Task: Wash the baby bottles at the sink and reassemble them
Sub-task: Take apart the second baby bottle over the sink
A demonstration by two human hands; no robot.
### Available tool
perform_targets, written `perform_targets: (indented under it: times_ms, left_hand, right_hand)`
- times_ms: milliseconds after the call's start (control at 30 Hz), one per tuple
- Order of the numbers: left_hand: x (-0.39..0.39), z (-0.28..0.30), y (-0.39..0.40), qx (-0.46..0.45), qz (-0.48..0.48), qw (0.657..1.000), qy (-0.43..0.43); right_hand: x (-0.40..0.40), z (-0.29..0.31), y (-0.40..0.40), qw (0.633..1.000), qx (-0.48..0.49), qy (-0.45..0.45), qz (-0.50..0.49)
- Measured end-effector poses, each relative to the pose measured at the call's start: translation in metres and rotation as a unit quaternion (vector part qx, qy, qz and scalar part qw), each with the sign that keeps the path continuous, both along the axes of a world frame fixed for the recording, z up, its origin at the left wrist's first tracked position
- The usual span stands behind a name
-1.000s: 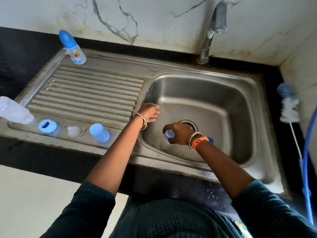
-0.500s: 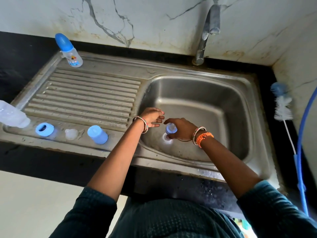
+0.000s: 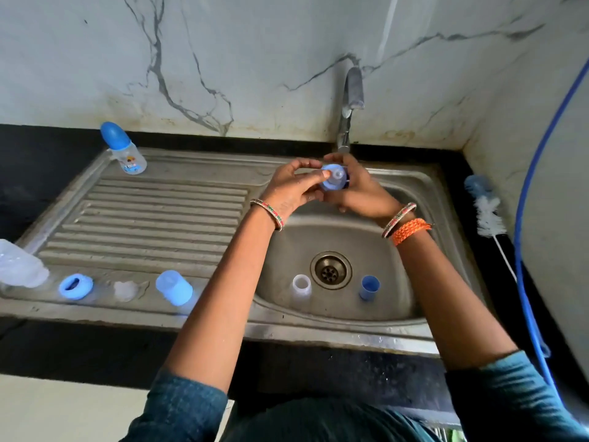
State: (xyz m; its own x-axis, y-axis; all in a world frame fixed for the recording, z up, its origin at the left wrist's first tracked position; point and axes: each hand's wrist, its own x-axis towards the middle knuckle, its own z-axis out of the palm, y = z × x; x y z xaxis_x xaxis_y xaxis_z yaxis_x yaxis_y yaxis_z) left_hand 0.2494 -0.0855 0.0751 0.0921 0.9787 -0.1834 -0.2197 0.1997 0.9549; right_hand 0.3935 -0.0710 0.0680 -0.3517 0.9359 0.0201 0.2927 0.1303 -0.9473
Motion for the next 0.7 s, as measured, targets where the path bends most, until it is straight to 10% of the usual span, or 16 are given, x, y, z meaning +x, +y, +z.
perform_targets:
  times_ms: [200,700]
  left_hand:
    - [0.004,0.010,-0.007,0.032,0.002,0.999,-0.033]
    - [0.009,0.016,-0.020,0.103,0.064,0.987,0.102]
  right_hand:
    - [0.019,0.019,-0.017,0.953,-0.166,0.255,0.005]
    - [0.011,0.010,-0.027,0.974,-0.086,0.211,-0.016]
